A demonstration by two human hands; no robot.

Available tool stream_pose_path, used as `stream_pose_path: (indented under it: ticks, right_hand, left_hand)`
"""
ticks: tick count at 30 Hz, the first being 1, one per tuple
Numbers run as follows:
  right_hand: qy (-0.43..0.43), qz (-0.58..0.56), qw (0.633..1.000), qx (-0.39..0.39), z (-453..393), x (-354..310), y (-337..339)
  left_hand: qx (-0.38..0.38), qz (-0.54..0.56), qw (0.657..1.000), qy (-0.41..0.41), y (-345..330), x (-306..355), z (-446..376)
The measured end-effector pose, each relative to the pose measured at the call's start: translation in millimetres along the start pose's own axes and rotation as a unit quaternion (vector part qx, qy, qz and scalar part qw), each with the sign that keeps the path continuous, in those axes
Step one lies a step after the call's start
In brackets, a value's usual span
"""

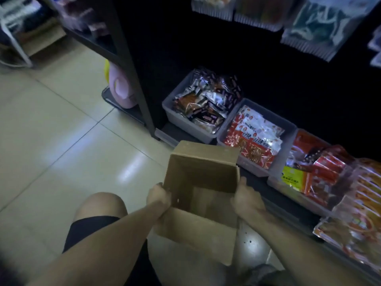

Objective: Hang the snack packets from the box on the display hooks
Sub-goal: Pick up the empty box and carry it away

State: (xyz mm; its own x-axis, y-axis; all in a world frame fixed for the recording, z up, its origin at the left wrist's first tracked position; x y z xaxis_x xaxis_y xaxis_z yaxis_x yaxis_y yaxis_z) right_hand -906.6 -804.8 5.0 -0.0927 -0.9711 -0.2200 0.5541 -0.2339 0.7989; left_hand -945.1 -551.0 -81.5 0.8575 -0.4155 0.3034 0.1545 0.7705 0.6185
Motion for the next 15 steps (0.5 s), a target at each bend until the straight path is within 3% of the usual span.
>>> stream_pose_path:
  ticks: [9,15]
  right_hand:
    - [0.115,0.067,0.988,-0.077,107,-167,123]
    - [0.163,0.017,0.985,-0.045,146,-344,181]
  left_hand:
    - [0.041,0.06,0.991,0.111,223,-53,136]
    - [0.064,0.209,0.954,0.204,373,-109,179]
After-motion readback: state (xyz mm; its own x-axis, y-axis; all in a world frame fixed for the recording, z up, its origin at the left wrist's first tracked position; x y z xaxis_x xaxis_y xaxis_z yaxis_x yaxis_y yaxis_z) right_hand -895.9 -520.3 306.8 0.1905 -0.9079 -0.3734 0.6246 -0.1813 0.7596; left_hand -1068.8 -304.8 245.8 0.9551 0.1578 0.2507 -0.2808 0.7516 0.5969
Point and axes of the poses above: each hand's wrist, its own z-axis away from the middle knuckle, its own y-axis out of the back of the hand, x = y × z, the point moved 1 cm from there along -z, towards the middle knuckle, and after that the axes turned 10 degrees about y, right-handed, at the moved point
